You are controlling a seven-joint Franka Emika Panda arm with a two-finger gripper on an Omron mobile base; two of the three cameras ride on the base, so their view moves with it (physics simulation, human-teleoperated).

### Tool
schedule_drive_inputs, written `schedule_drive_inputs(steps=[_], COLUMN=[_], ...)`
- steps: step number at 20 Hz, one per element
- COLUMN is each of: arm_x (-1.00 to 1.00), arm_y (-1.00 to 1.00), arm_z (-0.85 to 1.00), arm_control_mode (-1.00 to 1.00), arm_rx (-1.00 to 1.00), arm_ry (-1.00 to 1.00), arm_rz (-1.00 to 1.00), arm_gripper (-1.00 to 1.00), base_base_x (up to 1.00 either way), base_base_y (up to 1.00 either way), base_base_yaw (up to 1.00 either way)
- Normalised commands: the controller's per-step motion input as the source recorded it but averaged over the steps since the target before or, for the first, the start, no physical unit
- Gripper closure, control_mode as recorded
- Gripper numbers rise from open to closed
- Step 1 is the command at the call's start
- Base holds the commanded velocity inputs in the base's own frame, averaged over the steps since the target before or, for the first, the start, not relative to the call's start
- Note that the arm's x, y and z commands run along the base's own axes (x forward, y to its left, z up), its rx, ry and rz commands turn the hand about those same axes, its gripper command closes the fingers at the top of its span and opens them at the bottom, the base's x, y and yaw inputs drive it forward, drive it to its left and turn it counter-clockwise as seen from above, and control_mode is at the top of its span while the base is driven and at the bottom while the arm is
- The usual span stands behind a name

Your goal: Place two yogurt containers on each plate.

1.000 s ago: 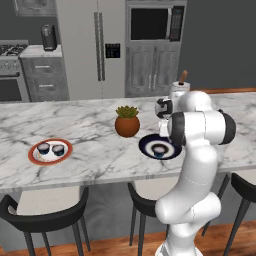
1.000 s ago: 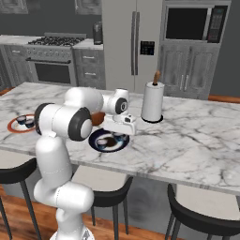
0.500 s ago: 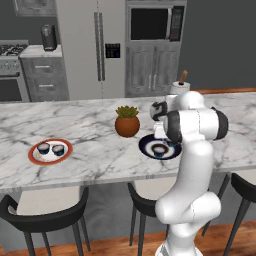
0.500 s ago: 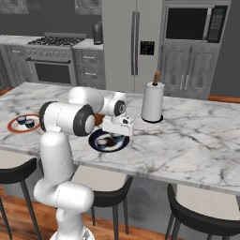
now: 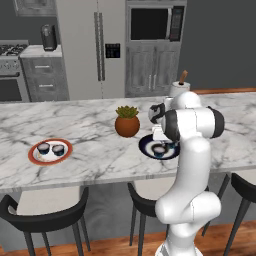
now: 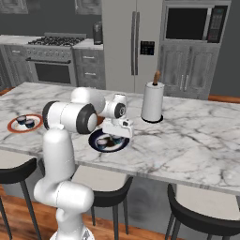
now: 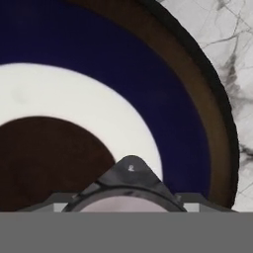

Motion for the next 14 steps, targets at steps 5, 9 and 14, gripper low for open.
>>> schedule_drive_inputs(steps=[5, 9, 14], arm_x=[0.0, -0.08, -0.16], arm_y=[0.0, 0.0, 0.0], arm_z=[-0.01, 0.07, 0.38], arm_control_mode=[-1.0, -1.0, -1.0], arm_rx=[0.0, 0.0, 0.0], arm_ry=[0.0, 0.0, 0.0], arm_rz=[0.0, -0.04, -0.02], arm_gripper=[-1.0, -1.0, -1.0], base_base_x=[0.0, 0.0, 0.0], base_base_y=[0.0, 0.0, 0.0], base_base_yaw=[0.0, 0.0, 0.0])
